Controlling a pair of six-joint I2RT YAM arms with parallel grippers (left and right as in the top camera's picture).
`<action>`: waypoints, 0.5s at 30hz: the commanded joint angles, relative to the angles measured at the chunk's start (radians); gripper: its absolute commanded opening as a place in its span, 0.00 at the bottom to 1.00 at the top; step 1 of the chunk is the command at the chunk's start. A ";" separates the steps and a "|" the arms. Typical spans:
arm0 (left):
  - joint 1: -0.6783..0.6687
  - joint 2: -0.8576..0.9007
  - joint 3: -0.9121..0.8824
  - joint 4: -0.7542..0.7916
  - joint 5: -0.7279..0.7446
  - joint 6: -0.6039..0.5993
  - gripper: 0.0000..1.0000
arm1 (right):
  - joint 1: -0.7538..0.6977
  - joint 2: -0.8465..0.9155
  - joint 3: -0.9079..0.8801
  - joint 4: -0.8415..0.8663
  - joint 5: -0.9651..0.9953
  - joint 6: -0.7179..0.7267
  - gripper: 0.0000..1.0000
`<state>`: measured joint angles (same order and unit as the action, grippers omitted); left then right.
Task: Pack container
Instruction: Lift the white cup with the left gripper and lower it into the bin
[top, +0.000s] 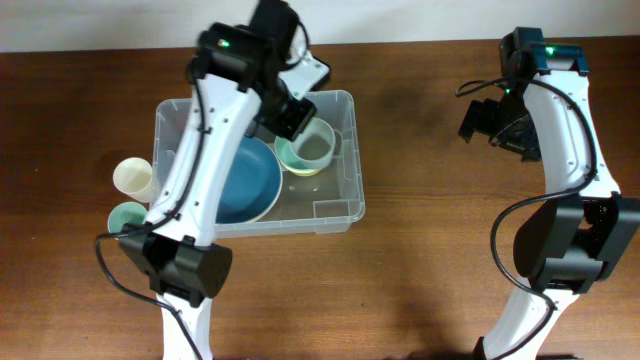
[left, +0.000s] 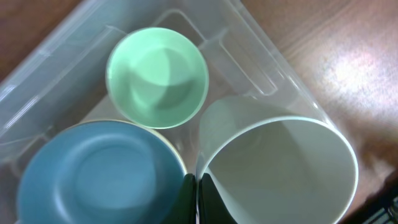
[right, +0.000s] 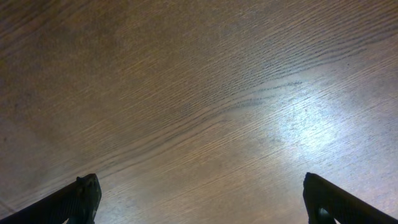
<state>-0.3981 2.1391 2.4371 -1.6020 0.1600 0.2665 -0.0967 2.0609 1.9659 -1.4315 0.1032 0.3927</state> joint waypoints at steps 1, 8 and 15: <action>-0.008 0.008 -0.055 0.013 -0.007 0.019 0.01 | -0.002 -0.005 0.002 0.000 0.002 0.005 0.99; -0.007 0.008 -0.182 0.040 -0.007 0.019 0.01 | -0.002 -0.005 0.002 0.000 0.002 0.005 0.99; -0.007 0.008 -0.286 0.111 -0.007 0.019 0.01 | -0.002 -0.005 0.002 0.000 0.002 0.005 0.99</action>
<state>-0.4084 2.1395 2.1769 -1.5051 0.1566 0.2699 -0.0967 2.0609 1.9659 -1.4315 0.1032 0.3927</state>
